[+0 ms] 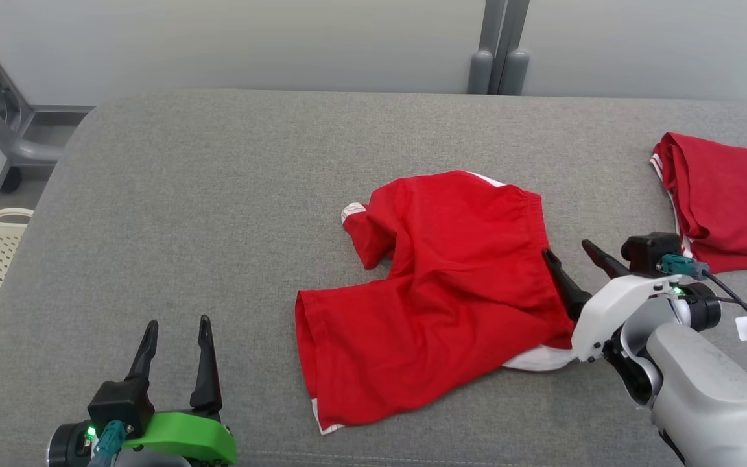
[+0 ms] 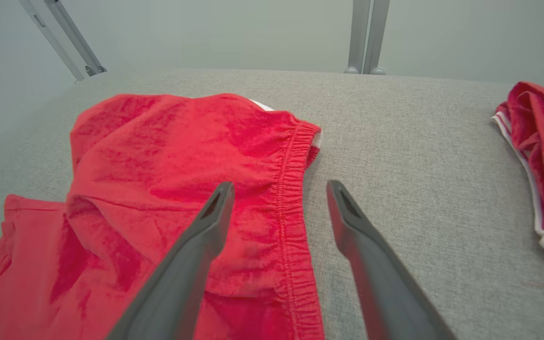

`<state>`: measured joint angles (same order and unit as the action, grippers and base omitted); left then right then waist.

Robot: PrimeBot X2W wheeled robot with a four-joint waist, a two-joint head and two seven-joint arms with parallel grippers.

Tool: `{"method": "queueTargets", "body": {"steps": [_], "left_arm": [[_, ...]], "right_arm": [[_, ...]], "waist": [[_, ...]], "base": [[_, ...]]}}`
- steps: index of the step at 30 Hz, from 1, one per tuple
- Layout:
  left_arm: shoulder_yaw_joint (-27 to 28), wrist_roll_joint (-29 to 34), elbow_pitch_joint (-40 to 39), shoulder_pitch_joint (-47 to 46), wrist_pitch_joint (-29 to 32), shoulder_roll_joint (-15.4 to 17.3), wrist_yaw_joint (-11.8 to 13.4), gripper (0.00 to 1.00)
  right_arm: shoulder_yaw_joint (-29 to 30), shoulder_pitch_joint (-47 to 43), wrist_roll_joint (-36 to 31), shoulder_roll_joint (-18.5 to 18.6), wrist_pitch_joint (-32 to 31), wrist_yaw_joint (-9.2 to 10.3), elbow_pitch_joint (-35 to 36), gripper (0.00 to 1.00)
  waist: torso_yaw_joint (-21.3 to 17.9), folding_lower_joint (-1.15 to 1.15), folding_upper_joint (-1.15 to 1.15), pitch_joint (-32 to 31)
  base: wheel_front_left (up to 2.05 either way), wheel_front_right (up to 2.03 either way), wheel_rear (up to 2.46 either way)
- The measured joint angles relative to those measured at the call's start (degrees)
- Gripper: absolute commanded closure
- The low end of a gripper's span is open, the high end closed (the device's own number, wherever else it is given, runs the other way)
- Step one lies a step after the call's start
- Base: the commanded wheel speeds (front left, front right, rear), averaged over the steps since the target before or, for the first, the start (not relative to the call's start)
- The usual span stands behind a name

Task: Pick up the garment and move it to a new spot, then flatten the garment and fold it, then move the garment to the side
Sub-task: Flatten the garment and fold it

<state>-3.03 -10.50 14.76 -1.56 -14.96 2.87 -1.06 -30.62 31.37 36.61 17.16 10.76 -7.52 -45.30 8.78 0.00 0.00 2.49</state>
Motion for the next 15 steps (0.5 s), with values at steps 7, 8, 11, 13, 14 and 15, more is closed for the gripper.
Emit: {"method": "queueTargets", "body": {"steps": [7, 8, 11, 13, 14, 15], "left_arm": [[0.86, 0.03, -0.69, 0.45, -0.01, 0.01, 0.10, 0.00], [0.96, 0.03, -0.88, 0.54, 0.00, 0.01, 0.13, 0.00], [1.30, 0.03, -1.23, 0.98, 0.00, 0.00, 0.15, 0.00], [1.41, 0.04, -1.72, 1.13, -0.01, 0.00, 0.35, 0.00], [1.52, 0.05, -1.96, 1.25, -0.01, 0.00, 0.51, 0.00], [1.71, 0.07, -2.21, 1.39, -0.01, 0.00, 0.52, 0.00]], "right_arm": [[3.05, -3.28, -0.23, 1.52, 2.56, 0.00, 4.20, 0.00], [4.07, -3.85, -0.68, 1.80, 2.85, 0.00, 4.93, 0.00], [7.14, -5.89, -2.09, 2.08, 3.55, 0.00, 7.30, 0.00], [9.55, -7.42, -3.08, 2.01, 3.82, 0.00, 9.05, 0.00], [10.80, -8.22, -3.72, 1.92, 3.96, 0.00, 9.99, 0.00], [12.09, -9.07, -4.41, 1.82, 3.97, 0.00, 10.98, 0.00]], "waist": [[-0.80, 0.00, 0.00, -0.17], [-1.00, 0.00, 0.00, -0.18], [-1.68, 0.00, 0.00, -0.24], [-2.15, 0.00, 0.00, -0.33], [-2.39, 0.00, 0.00, -0.38], [-2.63, 0.00, 0.00, -0.42]], "base": [[0.00, 0.00, 0.00], [0.00, 0.00, 0.00], [0.00, 0.00, 0.00], [0.00, 0.00, 0.00], [0.00, 0.00, 0.00], [0.00, 0.00, 0.00]]}}
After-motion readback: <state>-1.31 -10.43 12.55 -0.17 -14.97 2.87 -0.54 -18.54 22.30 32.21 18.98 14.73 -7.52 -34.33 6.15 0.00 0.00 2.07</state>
